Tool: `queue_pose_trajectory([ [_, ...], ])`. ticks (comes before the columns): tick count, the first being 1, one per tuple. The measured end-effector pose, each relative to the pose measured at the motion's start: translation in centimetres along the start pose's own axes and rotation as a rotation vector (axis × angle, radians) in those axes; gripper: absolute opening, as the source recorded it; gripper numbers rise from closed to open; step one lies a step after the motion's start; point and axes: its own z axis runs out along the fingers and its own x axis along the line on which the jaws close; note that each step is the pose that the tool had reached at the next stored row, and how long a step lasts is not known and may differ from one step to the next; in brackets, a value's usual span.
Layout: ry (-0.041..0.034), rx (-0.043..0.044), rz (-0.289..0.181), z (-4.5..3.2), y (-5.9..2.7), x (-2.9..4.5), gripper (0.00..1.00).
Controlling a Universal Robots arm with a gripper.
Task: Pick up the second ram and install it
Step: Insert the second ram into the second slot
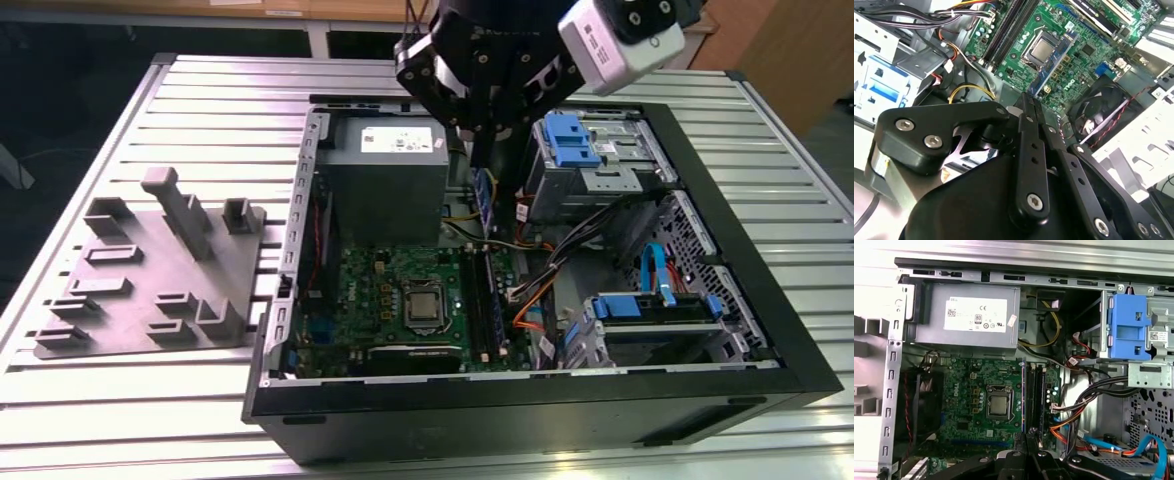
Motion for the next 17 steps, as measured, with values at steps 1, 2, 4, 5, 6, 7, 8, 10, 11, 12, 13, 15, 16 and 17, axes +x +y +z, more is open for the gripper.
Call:
queue_pose_trajectory([
  [1,0.0001,0.0000,-0.001,0.14,-0.01,-0.01,0.11],
  [2,0.0001,0.0000,-0.003,0.29,-0.02,-0.02,0.11],
  [4,0.0003,0.0000,-0.005,0.57,-0.03,-0.05,0.11],
  [5,0.0003,-0.0001,-0.007,0.72,-0.04,-0.06,0.11],
  [6,0.0004,-0.0002,-0.008,0.86,-0.05,-0.07,0.11],
  [7,0.0005,-0.0002,-0.009,1.01,-0.06,-0.07,0.11],
  [8,0.0006,-0.0002,-0.010,1.15,-0.07,-0.09,0.11],
  [10,0.0007,-0.0003,-0.013,1.43,-0.08,-0.10,0.11],
  [11,0.0008,-0.0003,-0.014,1.57,-0.09,-0.11,0.11],
  [12,0.0009,-0.0003,-0.015,1.71,-0.10,-0.12,0.11],
  [13,0.0009,-0.0003,-0.017,1.86,-0.11,-0.12,0.11],
  [15,0.0010,-0.0005,-0.019,2.15,-0.13,-0.14,0.11],
  [16,0.0011,-0.0005,-0.020,2.29,-0.13,-0.14,0.11],
  [17,0.0011,-0.0006,-0.022,2.43,-0.14,-0.15,0.11],
])
